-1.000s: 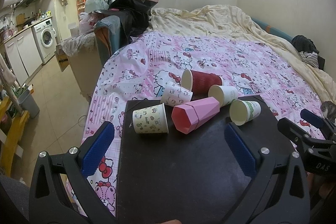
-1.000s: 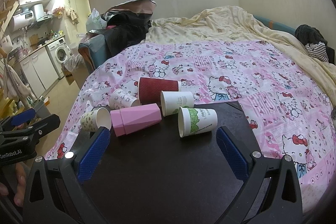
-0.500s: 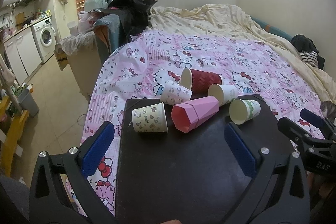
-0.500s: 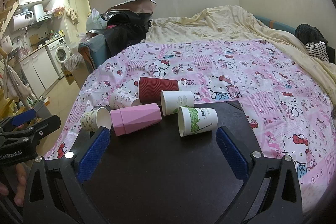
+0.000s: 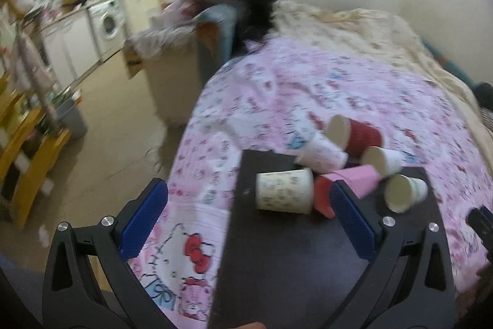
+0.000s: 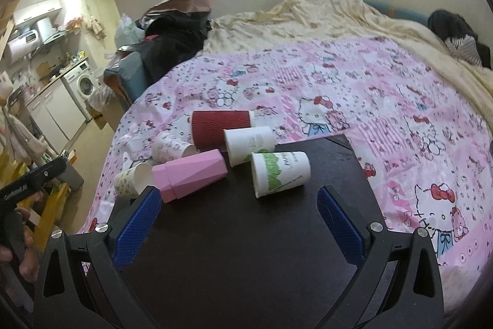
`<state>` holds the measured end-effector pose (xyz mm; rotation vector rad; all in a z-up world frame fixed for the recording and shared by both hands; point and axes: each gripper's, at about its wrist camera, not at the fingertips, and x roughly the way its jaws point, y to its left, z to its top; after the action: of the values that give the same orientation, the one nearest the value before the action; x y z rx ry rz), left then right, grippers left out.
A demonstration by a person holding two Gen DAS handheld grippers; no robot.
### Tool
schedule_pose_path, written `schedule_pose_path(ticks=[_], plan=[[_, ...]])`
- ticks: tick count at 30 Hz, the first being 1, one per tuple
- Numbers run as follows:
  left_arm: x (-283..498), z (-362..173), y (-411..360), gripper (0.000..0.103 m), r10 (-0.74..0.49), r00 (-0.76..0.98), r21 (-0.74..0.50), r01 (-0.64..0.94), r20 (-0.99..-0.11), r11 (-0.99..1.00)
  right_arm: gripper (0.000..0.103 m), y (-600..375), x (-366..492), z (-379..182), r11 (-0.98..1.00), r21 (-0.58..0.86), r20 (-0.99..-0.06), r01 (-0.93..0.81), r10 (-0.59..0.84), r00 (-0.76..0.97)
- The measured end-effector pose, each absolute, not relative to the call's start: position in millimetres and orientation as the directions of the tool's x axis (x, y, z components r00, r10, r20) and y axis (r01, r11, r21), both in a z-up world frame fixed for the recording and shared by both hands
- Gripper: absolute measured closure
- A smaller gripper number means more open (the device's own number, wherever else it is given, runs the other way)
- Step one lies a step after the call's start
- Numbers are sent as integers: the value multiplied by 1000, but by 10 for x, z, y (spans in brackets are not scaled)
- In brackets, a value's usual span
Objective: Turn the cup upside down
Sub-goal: 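Grasp the Hello Kitty print cup with the left tool while the right tool grasps the green-print cup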
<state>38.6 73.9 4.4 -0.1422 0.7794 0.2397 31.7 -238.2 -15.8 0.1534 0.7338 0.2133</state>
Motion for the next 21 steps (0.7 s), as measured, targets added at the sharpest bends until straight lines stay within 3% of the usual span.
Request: schedule_pose_path(ticks=[7,16,19,21], plan=[[719,-255,1021,0,151,528,-75,-381,-836,922,0,-2635,630,-178,958,271,-702,-97,266,661],[1125,-786,1257,3,-42,347,-270,-640,-937,720,1,-2923,1150,-404,921,388,-783,26,315,537],[1156,-945,1321,12,-147,334,-358,-753,-931,552,16,-3065,1367,-568,870,478,-809,123,380,449],[1091,-1007,1309,12,-196,359,-409,-806,-913,429,21,-3136,1481,-673,840,508,-820,192,403,407]])
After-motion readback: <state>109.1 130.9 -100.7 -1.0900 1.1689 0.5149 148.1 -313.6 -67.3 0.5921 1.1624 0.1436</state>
